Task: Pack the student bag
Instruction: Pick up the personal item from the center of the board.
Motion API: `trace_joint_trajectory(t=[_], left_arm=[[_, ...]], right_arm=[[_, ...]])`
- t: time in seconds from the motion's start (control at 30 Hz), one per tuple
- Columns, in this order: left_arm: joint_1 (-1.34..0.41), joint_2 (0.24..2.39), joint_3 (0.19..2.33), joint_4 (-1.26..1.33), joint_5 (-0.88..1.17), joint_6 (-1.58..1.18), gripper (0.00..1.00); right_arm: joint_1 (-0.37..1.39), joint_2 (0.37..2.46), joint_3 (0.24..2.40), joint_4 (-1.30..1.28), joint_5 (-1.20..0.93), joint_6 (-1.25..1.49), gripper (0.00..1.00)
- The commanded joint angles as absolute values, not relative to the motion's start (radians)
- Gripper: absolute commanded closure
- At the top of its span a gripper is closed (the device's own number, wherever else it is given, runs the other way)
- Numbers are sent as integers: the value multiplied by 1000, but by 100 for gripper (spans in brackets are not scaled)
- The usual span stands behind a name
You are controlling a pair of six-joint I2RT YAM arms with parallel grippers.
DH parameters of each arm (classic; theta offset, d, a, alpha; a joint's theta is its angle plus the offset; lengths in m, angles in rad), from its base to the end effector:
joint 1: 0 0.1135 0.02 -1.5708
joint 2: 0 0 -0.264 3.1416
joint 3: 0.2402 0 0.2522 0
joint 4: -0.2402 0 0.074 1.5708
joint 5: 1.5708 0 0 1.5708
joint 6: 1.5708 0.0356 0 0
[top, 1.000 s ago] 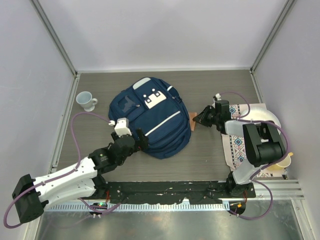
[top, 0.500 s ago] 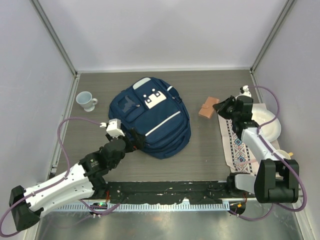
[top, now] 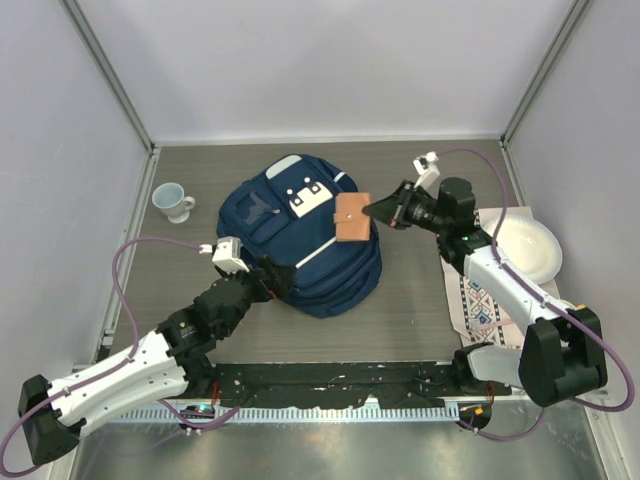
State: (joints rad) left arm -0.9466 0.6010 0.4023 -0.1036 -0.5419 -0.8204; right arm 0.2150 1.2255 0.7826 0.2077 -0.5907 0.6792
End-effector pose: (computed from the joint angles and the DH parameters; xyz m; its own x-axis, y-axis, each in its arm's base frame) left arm 0.1049 -0.1142 0.2421 -0.4166 -0.4937 -0.7633 0.1506 0.7906 -0.5935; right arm 0.2678 0.0788 0.2870 -0.6208 0.3985 -0.6751 -0.4066 0.5727 0.7119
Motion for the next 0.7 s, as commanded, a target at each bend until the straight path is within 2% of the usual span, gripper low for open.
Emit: trace_joint_trajectory(t=[0.0,0.1,0.27,0.47,0.67], left_arm=[[-939,600,396,90,-476,-773,0],[-931,603,365,184,-465,-785,0],[-920,594,318,325,-428,-804,0],[-905,636,321,336,-408,-822,0],[-891,729,321,459,-356,-841,0]], right_arm=[[330,1265,819,295,-676,636,99],[380,1307,789,411,-739,718,99],[457,1338,756,442,-752,735,99],[466,1336,680,578,-805,816,99],[469,1359,623,747,-848,936,99]])
